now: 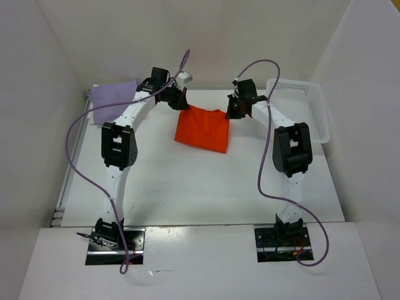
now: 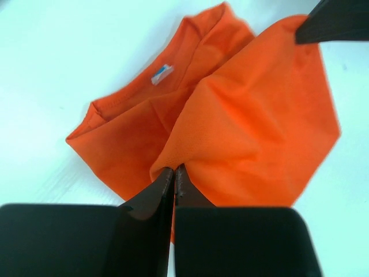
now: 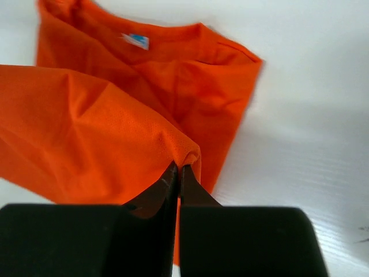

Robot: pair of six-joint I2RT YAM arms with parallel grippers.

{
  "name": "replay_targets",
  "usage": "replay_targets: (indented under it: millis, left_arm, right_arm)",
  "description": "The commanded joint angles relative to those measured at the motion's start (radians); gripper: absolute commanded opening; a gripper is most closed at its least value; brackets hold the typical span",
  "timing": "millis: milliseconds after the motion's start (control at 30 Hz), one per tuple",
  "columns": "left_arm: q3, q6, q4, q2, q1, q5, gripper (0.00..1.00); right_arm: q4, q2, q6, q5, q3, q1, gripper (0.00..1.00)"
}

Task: Fold and stack the t-shirts
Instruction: Fold the long partially folded tshirt into a neat square

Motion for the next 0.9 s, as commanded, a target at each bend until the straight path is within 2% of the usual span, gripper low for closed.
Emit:
replay_targets:
  millis: [0, 400, 567, 667, 700, 767, 800, 833, 867]
  left_arm:
    - [-0.003, -0.031, 0.011, -0.093, 0.009, -0.008, 0.0]
    - [-0.057, -0.04, 0.059, -0.077, 0.059, -0.149, 0.0]
    - [0.098, -0.058, 0.039, 0.048, 0.059, -0.216, 0.0]
    - [0.138, -0.059, 0.039, 0.081, 0.059, -0.238, 0.01]
    - [0.158, -0.059, 0.048, 0.082, 0.059, -0.253, 0.01]
    - [0.158, -0.059, 0.06, 0.106, 0.059, -0.269, 0.13]
    - [0.169, -0.059, 0.061, 0.115, 0.059, -0.278, 0.27]
    - [0.178, -0.059, 0.061, 0.115, 0.059, -0.29, 0.48]
    - [0.178, -0.059, 0.061, 0.115, 0.059, -0.299, 0.8]
  right_arm:
    - [-0.015, -0.059, -0.023, 0.01, 0.083, 0.029, 0.0]
    - [-0.035, 0.128, -0.023, 0.03, 0.321, 0.048, 0.0]
    - [-0.081, 0.264, -0.023, 0.039, 0.428, 0.048, 0.01]
    - [-0.115, 0.336, -0.023, 0.05, 0.534, 0.048, 0.2]
    - [-0.124, 0.352, -0.023, 0.07, 0.59, 0.048, 0.22]
    - [-0.133, 0.375, -0.014, 0.109, 0.643, 0.048, 0.29]
    - [-0.145, 0.386, -0.014, 0.119, 0.678, 0.036, 0.42]
    - [-0.145, 0.386, -0.014, 0.119, 0.687, 0.036, 0.48]
    - [-0.145, 0.377, -0.005, 0.128, 0.687, 0.027, 0.53]
